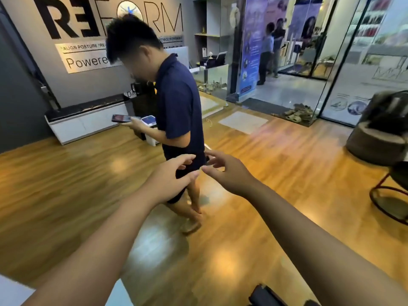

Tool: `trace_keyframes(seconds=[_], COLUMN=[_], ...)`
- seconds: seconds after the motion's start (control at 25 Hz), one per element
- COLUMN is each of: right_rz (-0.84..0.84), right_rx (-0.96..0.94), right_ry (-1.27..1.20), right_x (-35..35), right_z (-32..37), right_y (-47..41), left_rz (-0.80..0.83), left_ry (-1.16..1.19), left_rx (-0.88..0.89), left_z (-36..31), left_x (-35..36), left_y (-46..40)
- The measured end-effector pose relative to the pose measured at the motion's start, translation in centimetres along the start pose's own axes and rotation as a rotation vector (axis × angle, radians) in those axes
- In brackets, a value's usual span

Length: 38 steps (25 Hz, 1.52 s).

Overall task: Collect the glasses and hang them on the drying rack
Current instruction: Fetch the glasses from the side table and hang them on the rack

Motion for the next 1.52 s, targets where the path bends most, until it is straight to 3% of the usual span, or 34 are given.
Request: trace_keyframes(seconds=[0.4,0.84,1.2,1.52], right_rz=[-0.203,-0.637,-0.939,-0.974], right_rx=[0.2,0.511,0.744,0.803], right_ry=[-0.01,-0.014,-0.009,-0.001], right_x=[-10.8,-23.0,-31.8,-43.6], right_z=[-8.9,-15.6,-22.5,-32.6], right_y=[-9.5,-18.7,-19.6,-25.3], left_rz=[0.168,0.418,0.568,0.572], left_ry=[0.073,0.185,0.32,0.387], left_rx=[0.146,0.497,0.722,0.735], left_z=[2.0,3.7,-1.3,-7.3], left_x=[8.8,18.1,28.1,39.8], left_y=[-18.2,-41.8,-54.1,-66.3])
Point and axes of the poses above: each hand's wrist, its own y-axis away from the middle knuckle, its own x-axis out of the palm, z = x × y, the point moved 4 cm from there along -y, towards the middle knuckle, and after that the axes turned 15 degrees about x, right-handed, at the moved point
